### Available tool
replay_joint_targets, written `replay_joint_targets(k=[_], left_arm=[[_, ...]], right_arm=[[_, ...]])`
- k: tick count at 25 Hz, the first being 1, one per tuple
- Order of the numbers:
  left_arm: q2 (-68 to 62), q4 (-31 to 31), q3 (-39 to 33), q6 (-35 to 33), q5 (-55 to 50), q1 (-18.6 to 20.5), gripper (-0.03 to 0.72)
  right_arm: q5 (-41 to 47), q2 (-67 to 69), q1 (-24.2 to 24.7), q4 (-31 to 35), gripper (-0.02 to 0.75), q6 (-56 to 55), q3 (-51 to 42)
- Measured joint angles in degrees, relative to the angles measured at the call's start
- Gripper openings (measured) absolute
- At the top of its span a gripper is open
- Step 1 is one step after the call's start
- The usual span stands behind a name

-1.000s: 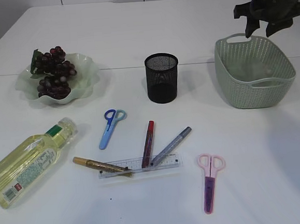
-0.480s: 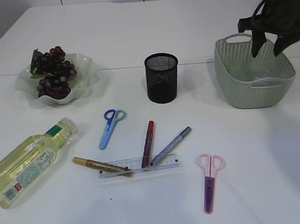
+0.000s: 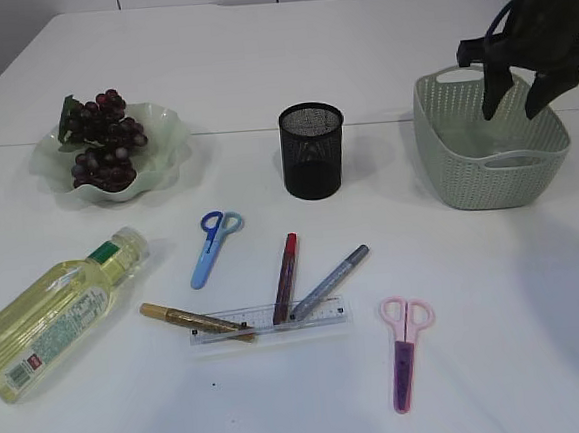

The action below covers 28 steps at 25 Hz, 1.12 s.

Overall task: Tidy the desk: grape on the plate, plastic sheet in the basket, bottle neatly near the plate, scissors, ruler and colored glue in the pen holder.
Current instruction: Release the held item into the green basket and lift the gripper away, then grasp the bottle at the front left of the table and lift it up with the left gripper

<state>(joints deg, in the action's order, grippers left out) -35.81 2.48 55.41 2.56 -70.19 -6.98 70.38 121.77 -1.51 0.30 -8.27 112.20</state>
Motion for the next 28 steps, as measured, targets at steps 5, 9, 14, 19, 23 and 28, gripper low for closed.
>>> replay_joint_targets(k=[5,9,14,19,23,28], left_arm=[[0.0,-0.7,0.0,0.0,-0.4,0.0,0.369],[0.0,-0.7,0.0,0.0,-2.0,0.0,0.370],[0.0,-0.6,0.0,-1.8,-2.3,0.0,0.375],[-0.7,2.3,0.0,-3.5,-2.0,0.0,0.379],[-3.2,6.3,0.0,-6.1,-1.7,0.0,0.388],[-7.1,10.0,0.0,-10.3,1.6,0.0,0.442]], right_arm=[[0.0,-3.0,0.0,1.5,0.423,2.1,0.0],[0.5,-7.5,0.0,1.8,0.423,2.3,0.0],[0.5,-16.3,0.0,4.4,0.423,2.4,-5.1],[0.7,-26.6,0.0,4.7,0.422,2.4,-17.2],[0.7,-34.2,0.0,4.7,0.422,2.4,-27.6],[0.8,-42.7,0.0,3.5,0.426,2.4,-39.6]])
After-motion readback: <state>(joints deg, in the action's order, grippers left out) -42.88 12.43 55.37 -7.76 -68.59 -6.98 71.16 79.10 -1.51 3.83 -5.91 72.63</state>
